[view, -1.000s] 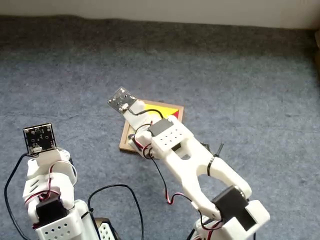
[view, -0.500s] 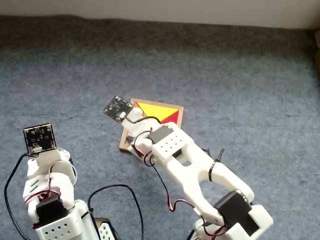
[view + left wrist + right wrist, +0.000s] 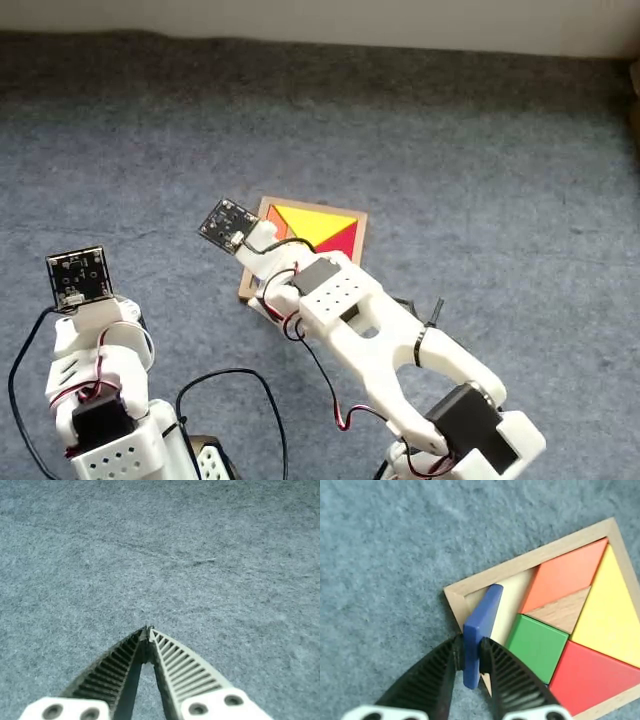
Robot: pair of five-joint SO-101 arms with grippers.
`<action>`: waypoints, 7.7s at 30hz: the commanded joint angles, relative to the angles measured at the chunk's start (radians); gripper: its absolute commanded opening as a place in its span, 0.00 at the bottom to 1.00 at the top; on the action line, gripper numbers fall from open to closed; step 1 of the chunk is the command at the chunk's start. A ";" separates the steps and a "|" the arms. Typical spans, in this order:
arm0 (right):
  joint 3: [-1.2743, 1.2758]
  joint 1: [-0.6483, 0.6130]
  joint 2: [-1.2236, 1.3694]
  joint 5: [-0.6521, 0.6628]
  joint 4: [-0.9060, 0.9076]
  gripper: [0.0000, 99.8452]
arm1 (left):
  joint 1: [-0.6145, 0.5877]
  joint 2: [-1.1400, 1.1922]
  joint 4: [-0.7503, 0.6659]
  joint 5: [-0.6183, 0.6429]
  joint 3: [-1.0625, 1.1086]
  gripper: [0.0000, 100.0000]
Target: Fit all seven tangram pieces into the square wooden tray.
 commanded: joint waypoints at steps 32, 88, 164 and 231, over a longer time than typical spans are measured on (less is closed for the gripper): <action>-0.124 0.082 -0.033 -0.074 0.104 0.01 | -0.007 -0.039 -0.021 -0.009 -0.004 0.03; -0.045 0.038 0.019 -0.470 -0.068 0.01 | -0.007 -0.039 -0.021 -0.009 -0.002 0.03; 0.288 0.186 -0.486 -0.322 -0.177 0.01 | -0.005 -0.039 -0.035 -0.043 0.013 0.03; 1.145 0.619 -1.712 -0.328 0.456 0.01 | 0.545 -0.033 0.026 0.028 0.191 0.00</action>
